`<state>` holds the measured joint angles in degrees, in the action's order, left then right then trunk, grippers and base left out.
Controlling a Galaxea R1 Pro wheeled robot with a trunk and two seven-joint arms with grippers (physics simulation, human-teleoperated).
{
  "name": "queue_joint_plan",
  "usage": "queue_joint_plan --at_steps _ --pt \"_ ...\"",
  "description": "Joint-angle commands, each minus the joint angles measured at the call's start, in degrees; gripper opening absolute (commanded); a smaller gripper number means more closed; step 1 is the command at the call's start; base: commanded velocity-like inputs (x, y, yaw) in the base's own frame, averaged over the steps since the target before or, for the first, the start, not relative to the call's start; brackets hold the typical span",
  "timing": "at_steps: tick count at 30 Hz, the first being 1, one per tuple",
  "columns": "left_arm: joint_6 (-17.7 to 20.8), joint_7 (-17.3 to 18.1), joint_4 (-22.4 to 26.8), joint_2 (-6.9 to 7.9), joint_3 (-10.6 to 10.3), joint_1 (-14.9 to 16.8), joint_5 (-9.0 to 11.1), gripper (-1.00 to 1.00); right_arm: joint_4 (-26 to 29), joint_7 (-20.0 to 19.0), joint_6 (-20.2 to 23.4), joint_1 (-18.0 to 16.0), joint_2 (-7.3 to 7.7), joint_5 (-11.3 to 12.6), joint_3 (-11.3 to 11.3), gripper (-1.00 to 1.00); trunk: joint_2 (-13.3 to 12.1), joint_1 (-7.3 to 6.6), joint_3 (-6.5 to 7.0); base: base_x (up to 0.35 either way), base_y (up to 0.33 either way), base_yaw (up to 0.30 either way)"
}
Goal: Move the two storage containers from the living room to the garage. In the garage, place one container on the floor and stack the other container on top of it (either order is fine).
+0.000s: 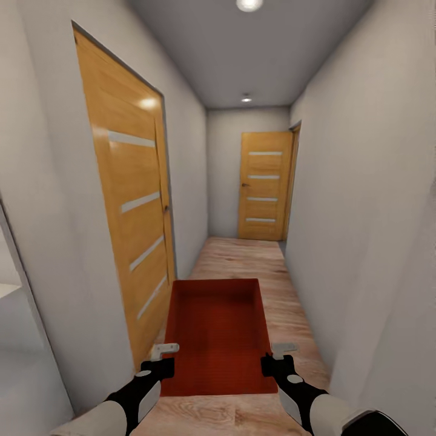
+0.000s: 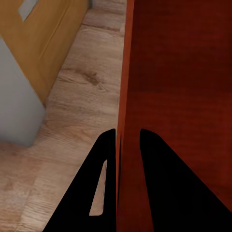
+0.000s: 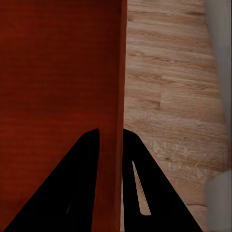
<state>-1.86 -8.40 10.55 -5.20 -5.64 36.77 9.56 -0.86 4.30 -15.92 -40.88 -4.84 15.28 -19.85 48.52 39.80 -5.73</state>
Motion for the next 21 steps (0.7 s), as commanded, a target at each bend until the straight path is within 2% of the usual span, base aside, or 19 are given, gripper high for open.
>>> queue_joint_plan --at_steps 1,19,21 --pt "-0.16 -0.66 0.17 1.93 -0.61 0.05 -0.07 -1.00 -0.22 0.18 -0.25 -0.08 0.10 1.07 1.66 -1.00 0.07 0.04 -0.09 0.322 0.112 -0.278" --pt "-0.16 -0.66 0.17 1.93 -0.60 0.06 -0.07 -1.00 -0.20 0.18 -0.25 -0.08 0.10 1.07 1.66 -1.00 0.07 0.04 -0.09 0.322 0.111 -0.268" --pt "-0.16 -0.66 0.17 1.94 -0.60 0.03 -0.07 -1.00 -0.19 0.18 -0.25 -0.08 0.10 1.07 1.66 -1.00 0.07 0.04 -0.09 0.322 0.110 -0.090"
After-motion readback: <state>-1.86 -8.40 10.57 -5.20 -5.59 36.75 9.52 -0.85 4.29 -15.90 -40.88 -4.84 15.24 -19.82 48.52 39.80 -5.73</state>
